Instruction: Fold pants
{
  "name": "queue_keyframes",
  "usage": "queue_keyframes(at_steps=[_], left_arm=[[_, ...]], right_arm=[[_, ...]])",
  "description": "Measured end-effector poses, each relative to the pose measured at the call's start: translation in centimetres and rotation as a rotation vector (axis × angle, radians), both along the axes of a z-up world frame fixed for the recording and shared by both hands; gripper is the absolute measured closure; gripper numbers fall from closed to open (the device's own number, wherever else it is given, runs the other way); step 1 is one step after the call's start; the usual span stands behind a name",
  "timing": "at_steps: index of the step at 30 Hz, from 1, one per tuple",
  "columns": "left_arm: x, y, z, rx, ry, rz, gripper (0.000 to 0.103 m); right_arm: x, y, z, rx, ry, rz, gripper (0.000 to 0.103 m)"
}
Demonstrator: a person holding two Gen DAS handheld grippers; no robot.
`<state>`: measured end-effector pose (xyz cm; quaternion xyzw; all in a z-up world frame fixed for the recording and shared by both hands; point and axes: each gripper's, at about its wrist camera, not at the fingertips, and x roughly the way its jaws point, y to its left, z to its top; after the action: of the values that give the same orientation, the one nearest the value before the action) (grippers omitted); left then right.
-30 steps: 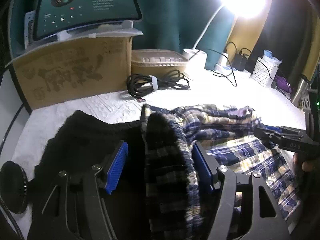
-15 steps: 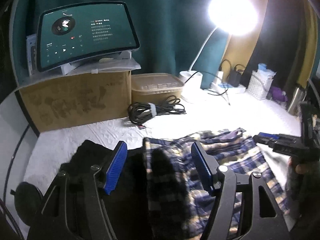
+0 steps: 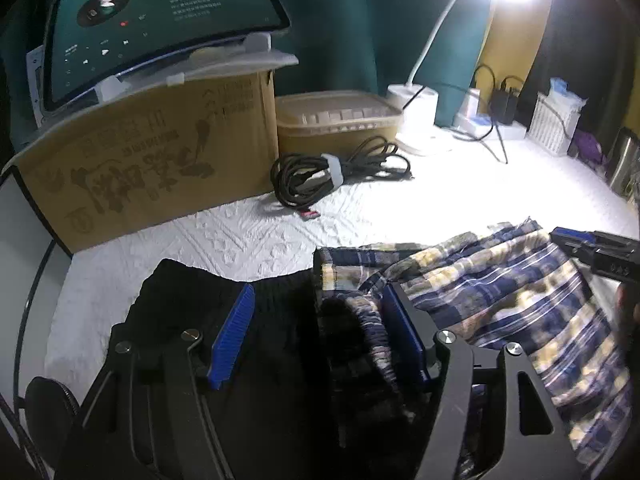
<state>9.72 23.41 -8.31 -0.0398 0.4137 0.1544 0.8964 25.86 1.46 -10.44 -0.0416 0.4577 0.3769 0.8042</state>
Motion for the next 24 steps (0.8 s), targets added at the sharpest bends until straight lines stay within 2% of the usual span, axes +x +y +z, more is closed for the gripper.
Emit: queue_keyframes(at_steps=[7,14,18,24], left_arm=[[0.1,0.7,0.0,-0.019,0.002,0.001,0.034],[-1.6,0.3,2.9,-0.028,-0.086,0.005,0.034],[-3.0,-0.8,4.4,-0.022,-0.127,-0.033,0.034],[-3.8,-2.6,3.7,-0.041,-0.097,-0.083,0.034]], right_arm=[[-0.1,-0.1,0.0,-0.009,-0.001,-0.01,0.059],[-0.4,-0.9,0.6,-0.023,-0.016,-0.037,0.058],[-0.9,-1.5,1.5,-0.023,-0.035,-0.051,0.058],[-2.3,-2.2,2.5,-0.024,-0.054,-0.044,0.057]])
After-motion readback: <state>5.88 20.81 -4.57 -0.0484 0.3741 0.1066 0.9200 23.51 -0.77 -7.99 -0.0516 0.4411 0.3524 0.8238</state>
